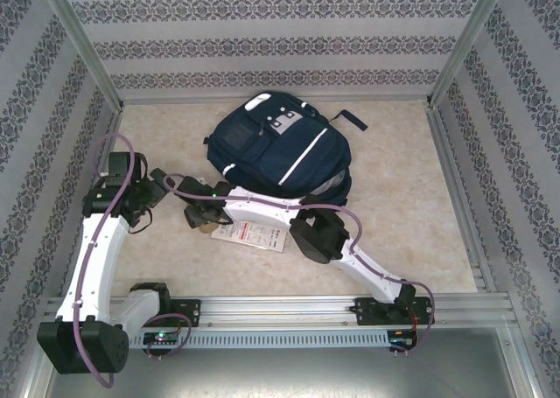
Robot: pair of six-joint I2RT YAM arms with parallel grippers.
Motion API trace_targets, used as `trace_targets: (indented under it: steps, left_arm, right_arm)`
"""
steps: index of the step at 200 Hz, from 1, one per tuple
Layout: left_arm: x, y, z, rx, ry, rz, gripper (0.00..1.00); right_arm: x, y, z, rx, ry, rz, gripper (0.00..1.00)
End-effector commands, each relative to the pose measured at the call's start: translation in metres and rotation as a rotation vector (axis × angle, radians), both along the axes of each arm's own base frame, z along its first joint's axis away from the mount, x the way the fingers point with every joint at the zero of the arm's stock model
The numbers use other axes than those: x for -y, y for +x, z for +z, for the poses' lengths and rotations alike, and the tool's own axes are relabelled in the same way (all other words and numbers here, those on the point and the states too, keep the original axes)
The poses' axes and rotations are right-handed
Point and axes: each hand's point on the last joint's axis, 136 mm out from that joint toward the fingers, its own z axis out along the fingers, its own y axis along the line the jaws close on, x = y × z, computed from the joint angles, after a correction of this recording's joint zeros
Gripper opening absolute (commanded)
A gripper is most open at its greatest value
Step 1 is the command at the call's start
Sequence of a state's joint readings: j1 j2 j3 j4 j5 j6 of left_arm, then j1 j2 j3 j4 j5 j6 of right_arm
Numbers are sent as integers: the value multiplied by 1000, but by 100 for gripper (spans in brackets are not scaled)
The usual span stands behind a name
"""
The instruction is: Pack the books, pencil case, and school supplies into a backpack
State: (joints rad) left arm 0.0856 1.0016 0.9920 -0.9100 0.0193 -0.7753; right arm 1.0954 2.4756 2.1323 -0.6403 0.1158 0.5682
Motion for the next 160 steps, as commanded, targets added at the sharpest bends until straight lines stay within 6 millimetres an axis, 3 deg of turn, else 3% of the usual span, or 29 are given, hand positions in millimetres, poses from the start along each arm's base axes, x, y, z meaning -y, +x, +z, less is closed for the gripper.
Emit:
trace_targets:
  steps: [1, 39, 93, 118, 160]
  left_arm:
    - [3, 9, 4, 32, -17, -29, 100]
    - [14, 26, 5, 80, -71, -66, 93]
    - [45, 65, 7, 142, -148, -167, 86]
    - [76, 88, 8, 150, -142, -268, 82]
    - [159, 120, 2, 123, -35, -531, 79]
  right_arm:
    - [9, 9, 56, 65, 59, -14, 51]
    - [40, 17, 92, 102, 93, -75, 50]
    - [123, 30, 119, 145, 89, -235, 49]
    - [166, 33, 131, 183, 75, -318, 49]
    - [252, 31, 141, 227, 43, -494, 48]
